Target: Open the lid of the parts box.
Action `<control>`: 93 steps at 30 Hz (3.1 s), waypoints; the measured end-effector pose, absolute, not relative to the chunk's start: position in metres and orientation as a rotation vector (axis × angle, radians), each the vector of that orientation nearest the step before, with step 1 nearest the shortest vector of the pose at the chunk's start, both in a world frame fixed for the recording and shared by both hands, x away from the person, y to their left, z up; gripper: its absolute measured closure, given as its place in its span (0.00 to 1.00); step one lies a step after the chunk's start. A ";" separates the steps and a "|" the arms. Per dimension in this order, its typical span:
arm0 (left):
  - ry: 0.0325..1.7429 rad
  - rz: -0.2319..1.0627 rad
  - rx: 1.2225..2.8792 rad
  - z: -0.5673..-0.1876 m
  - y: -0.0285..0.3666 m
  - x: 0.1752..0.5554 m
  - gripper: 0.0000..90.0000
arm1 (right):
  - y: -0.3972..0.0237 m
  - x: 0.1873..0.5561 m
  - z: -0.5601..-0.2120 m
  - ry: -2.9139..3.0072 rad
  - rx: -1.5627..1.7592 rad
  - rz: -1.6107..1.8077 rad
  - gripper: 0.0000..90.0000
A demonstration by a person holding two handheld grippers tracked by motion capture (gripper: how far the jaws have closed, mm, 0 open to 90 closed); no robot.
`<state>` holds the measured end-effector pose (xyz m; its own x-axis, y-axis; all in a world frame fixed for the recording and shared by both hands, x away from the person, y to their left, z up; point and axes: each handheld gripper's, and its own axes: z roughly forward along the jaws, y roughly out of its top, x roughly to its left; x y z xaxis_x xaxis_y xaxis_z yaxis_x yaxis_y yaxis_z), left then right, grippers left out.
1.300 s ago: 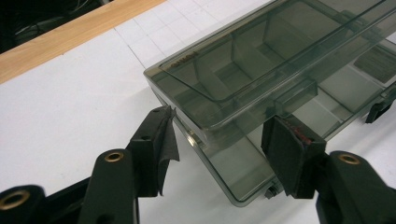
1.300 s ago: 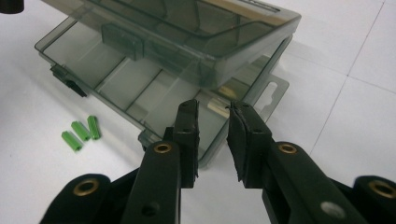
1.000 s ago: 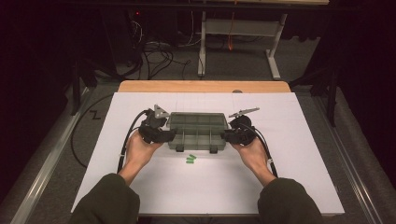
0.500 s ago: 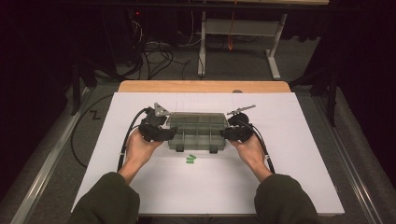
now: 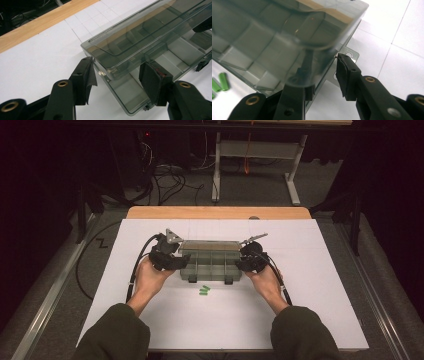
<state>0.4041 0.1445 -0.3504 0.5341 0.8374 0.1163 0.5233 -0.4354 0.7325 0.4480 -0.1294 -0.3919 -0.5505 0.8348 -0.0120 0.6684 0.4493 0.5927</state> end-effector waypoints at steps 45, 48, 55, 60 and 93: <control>1.123 0.704 2.097 -0.339 0.137 0.444 0.60 | -0.136 0.454 -0.391 2.410 1.352 0.813 0.86; 1.142 0.685 2.106 -0.343 0.138 0.449 0.63 | -0.135 0.454 -0.391 2.409 1.346 0.808 0.86; 1.164 0.675 2.112 -0.346 0.137 0.460 0.65 | -0.136 0.454 -0.391 2.417 1.336 0.808 0.86; 1.187 0.660 2.092 -0.346 0.139 0.467 0.66 | -0.135 0.454 -0.391 2.421 1.323 0.794 0.86; 1.255 0.603 2.036 -0.361 0.149 0.499 0.79 | -0.133 0.454 -0.391 2.430 1.297 0.775 0.86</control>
